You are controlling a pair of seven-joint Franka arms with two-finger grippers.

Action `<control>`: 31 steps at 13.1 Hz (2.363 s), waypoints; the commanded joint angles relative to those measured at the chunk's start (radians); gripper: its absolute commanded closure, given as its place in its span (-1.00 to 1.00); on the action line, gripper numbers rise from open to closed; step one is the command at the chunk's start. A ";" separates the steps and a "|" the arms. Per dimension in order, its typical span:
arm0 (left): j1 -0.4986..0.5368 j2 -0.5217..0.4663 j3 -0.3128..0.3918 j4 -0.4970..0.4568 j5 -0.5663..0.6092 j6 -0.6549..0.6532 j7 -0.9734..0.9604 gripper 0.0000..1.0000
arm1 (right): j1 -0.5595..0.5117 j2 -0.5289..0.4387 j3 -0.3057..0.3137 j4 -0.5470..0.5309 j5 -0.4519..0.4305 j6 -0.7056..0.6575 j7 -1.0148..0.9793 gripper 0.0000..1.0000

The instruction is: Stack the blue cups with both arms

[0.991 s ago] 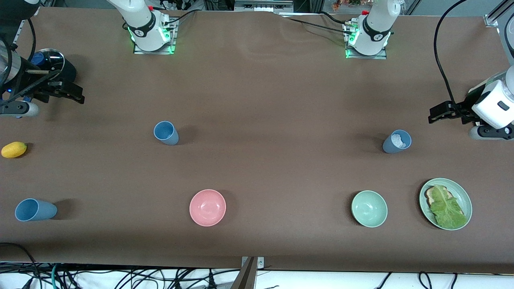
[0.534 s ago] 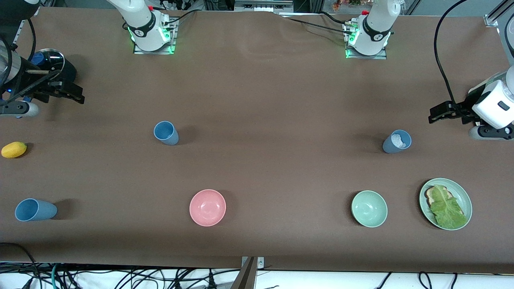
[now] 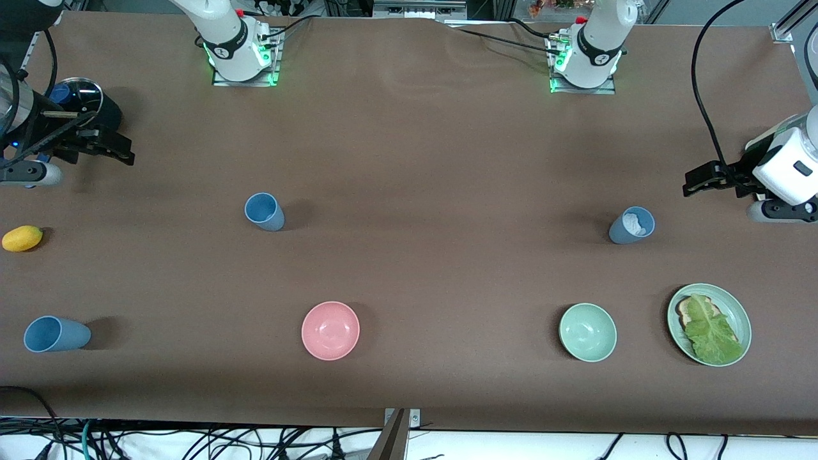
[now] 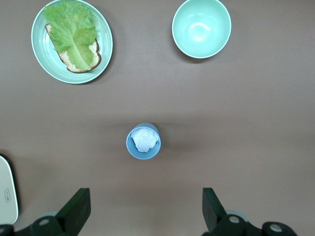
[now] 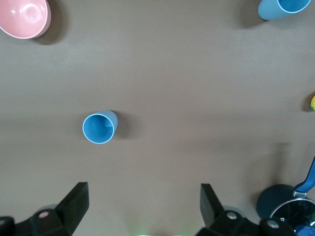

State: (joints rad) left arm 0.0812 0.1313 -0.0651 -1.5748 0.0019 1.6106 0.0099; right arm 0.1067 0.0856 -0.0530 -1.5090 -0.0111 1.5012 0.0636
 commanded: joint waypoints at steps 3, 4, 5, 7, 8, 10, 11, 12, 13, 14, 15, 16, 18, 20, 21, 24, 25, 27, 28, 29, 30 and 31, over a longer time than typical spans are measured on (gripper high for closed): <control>0.015 -0.016 -0.001 -0.016 0.021 0.003 0.022 -1.00 | -0.002 -0.001 0.002 0.010 -0.003 -0.015 -0.002 -1.00; 0.017 -0.001 -0.001 -0.014 0.021 0.005 0.015 -1.00 | -0.002 0.000 0.002 0.009 -0.003 -0.015 -0.002 -1.00; 0.028 0.028 -0.001 -0.014 0.018 0.002 0.002 -1.00 | -0.002 0.000 0.002 0.010 -0.003 -0.015 -0.002 -1.00; 0.049 0.063 -0.001 -0.016 0.012 0.002 0.005 -1.00 | -0.002 0.000 0.002 0.010 -0.003 -0.015 -0.002 -1.00; 0.048 0.097 0.001 -0.016 0.021 0.002 0.004 -1.00 | -0.002 -0.001 0.002 0.010 -0.003 -0.015 -0.002 -1.00; 0.060 0.157 0.001 -0.028 0.030 0.011 0.008 -1.00 | -0.002 -0.001 0.002 0.010 -0.003 -0.013 0.002 -1.00; 0.066 0.180 0.001 -0.040 0.058 0.035 0.013 -1.00 | -0.002 0.000 0.002 0.009 -0.003 -0.012 0.002 -1.00; 0.068 0.174 -0.001 -0.101 0.081 0.111 0.013 -1.00 | -0.002 0.005 0.002 0.013 0.000 -0.012 -0.001 -1.00; 0.074 0.154 -0.001 -0.176 0.082 0.196 0.013 -1.00 | -0.002 0.005 0.002 0.013 -0.001 -0.009 0.004 -1.00; 0.092 0.127 -0.001 -0.254 0.083 0.272 0.015 -1.00 | -0.002 0.005 0.002 0.013 0.000 -0.004 0.004 -1.00; 0.097 0.108 -0.002 -0.302 0.083 0.325 0.018 -1.00 | -0.002 0.005 0.002 0.013 0.000 -0.003 0.004 -1.00; 0.104 0.103 -0.002 -0.335 0.083 0.350 0.021 -1.00 | -0.002 0.008 0.004 0.015 0.002 0.000 0.002 -1.00; 0.111 0.103 -0.002 -0.393 0.083 0.420 0.021 -1.00 | -0.002 0.009 0.004 0.015 0.010 0.002 0.004 -1.00; 0.143 0.102 -0.005 -0.470 0.083 0.530 0.022 -1.00 | -0.004 0.013 0.002 0.013 0.038 0.007 0.004 -1.00; 0.146 0.103 -0.007 -0.478 0.083 0.538 0.022 -1.00 | -0.004 0.013 0.002 0.013 0.042 0.005 0.004 -1.00; 0.147 0.105 -0.009 -0.527 0.083 0.594 0.022 -1.00 | -0.005 0.017 0.002 0.013 0.045 0.016 0.004 -1.00; 0.147 0.109 -0.009 -0.528 0.079 0.594 0.022 -1.00 | -0.002 0.020 0.002 0.013 0.043 0.023 0.004 -1.00; 0.146 0.125 -0.009 -0.528 0.072 0.598 0.022 -1.00 | -0.002 0.023 0.002 0.013 0.043 0.031 0.004 -1.00; 0.146 0.131 -0.009 -0.530 0.070 0.598 0.022 -1.00 | -0.002 0.022 0.002 0.012 0.043 0.033 0.004 -1.00; 0.146 0.134 -0.009 -0.530 0.069 0.598 0.022 -1.00 | -0.002 0.023 0.002 0.012 0.045 0.031 0.004 -1.00; 0.146 0.145 -0.009 -0.528 0.069 0.600 0.021 -1.00 | -0.002 0.022 0.002 0.012 0.045 0.033 0.004 -1.00; 0.146 0.152 -0.009 -0.527 0.069 0.600 0.021 -0.98 | -0.002 0.022 0.002 0.010 0.043 0.031 0.004 -1.00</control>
State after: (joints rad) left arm 0.2155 0.2814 -0.0639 -2.0903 0.0584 2.1950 0.0240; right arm 0.1069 0.1059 -0.0528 -1.5091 0.0197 1.5313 0.0644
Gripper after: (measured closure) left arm 0.000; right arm 0.000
